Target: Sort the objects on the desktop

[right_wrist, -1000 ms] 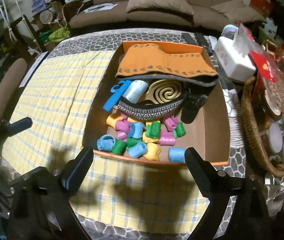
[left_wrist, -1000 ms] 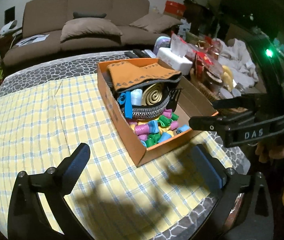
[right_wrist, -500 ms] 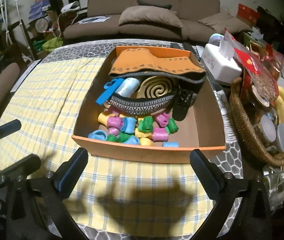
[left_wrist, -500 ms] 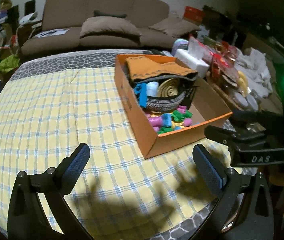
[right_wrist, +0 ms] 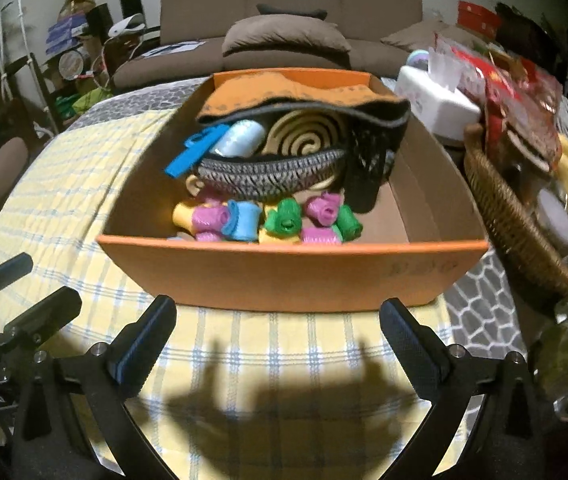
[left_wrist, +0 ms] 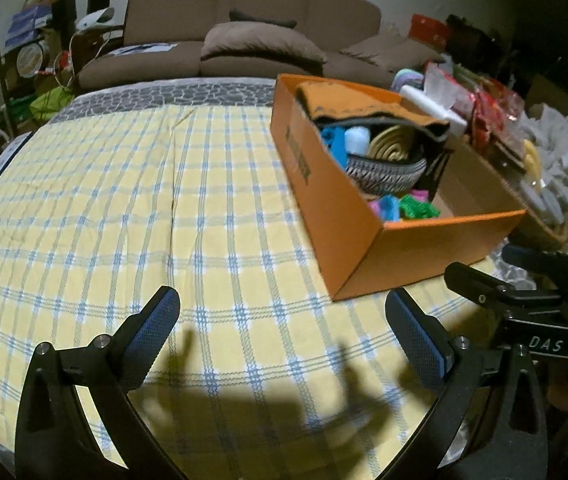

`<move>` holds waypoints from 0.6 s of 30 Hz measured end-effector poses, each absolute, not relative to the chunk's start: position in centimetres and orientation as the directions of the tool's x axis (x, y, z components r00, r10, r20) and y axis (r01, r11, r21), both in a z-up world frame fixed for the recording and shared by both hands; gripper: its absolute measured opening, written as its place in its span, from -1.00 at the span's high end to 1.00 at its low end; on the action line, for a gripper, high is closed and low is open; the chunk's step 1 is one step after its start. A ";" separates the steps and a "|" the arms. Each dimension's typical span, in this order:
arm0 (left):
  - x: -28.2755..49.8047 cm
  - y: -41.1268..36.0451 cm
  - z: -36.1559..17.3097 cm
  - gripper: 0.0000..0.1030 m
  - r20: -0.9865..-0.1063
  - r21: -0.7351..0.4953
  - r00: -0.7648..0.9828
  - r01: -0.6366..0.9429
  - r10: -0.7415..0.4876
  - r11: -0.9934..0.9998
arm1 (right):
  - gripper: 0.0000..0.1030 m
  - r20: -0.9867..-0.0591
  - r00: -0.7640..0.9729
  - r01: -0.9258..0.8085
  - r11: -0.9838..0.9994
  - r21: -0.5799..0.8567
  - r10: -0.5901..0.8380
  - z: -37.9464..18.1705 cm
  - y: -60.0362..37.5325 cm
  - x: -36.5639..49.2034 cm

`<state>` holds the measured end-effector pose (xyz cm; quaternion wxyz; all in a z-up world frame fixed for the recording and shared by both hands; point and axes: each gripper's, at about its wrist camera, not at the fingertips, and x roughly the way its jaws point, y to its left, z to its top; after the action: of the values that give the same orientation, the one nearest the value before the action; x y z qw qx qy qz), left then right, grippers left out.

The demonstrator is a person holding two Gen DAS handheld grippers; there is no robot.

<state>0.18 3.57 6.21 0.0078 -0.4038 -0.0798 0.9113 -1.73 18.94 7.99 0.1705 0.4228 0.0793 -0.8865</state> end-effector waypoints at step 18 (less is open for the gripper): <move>-1.2 3.6 1.7 -1.00 -0.772 -0.115 -0.635 0.156 -0.011 -0.981 | -0.99 -0.772 -0.595 0.355 -0.935 0.000 -0.226 3.3 18.4 -2.6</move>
<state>-1.20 3.61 1.70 -0.0463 -0.4246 -0.0857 0.9001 -2.57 18.42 3.34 0.1631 0.4196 0.0768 -0.8896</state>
